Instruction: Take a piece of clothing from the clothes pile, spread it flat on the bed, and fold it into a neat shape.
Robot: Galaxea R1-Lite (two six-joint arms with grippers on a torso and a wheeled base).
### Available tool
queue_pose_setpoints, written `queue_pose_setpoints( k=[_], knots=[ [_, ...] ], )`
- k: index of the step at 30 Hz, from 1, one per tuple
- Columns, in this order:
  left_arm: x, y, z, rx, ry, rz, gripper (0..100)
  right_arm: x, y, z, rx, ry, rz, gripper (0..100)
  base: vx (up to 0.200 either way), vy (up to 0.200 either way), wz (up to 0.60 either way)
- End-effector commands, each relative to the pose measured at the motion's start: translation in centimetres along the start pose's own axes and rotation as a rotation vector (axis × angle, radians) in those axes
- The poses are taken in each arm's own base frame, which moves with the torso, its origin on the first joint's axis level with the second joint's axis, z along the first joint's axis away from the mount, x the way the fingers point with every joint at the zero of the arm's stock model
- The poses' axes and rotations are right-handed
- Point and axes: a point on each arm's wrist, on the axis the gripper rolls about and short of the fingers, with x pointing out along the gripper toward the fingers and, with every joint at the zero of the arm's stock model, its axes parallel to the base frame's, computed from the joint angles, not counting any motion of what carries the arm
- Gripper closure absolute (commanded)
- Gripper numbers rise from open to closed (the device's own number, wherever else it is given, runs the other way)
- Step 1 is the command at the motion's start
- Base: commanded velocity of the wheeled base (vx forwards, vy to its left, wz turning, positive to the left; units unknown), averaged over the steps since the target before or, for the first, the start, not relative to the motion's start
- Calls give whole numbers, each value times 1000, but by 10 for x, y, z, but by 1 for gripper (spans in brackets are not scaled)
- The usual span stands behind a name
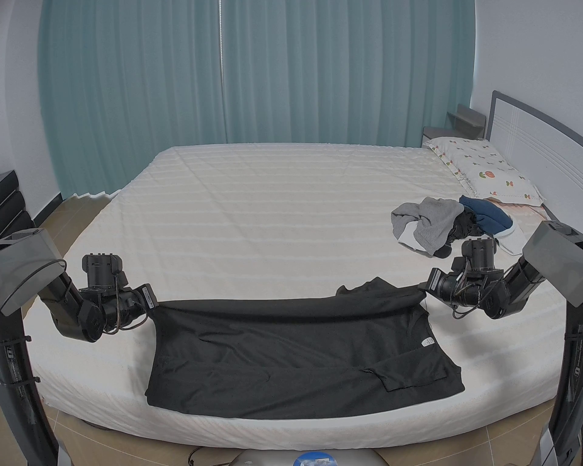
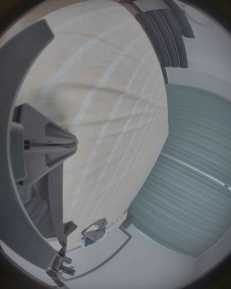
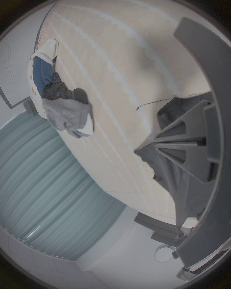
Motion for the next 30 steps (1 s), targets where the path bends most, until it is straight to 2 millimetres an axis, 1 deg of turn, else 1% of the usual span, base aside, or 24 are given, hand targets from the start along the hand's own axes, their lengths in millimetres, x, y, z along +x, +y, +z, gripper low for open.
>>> queue_pose_setpoints(
  k=[1,5,7,12,15,16,17,18,21,25,30],
  knots=[
    [-11,3,-14,69,44,22,100,-7,-8,-20,-16,64,-28,100,0,0,0],
    [-22,4,-16,122,53,29,100,-16,-14,-27,-43,79,-41,100,0,0,0],
    [-29,4,-18,144,59,30,100,-23,-17,-29,-49,76,-47,100,0,0,0],
    [-41,9,-29,196,92,49,100,-35,-27,-41,-111,79,-57,100,0,0,0],
    [-50,10,-38,199,121,54,100,-40,-30,-48,-133,90,-61,100,0,0,0],
    [-53,11,-45,203,145,56,100,-42,-32,-54,-145,98,-63,100,0,0,0],
    [-53,11,-45,203,145,56,100,-42,-32,-54,-145,98,-63,100,0,0,0],
    [-57,12,-53,205,173,60,100,-46,-34,-61,-159,104,-61,100,0,0,0],
    [-61,15,-63,204,194,71,100,-53,-36,-70,-184,99,-48,100,0,0,0],
    [-67,18,-73,204,204,73,100,-60,-39,-76,-202,70,-41,100,0,0,0],
    [-72,21,-83,202,228,79,100,-61,-43,-80,-197,81,-48,100,0,0,0]
  ],
)
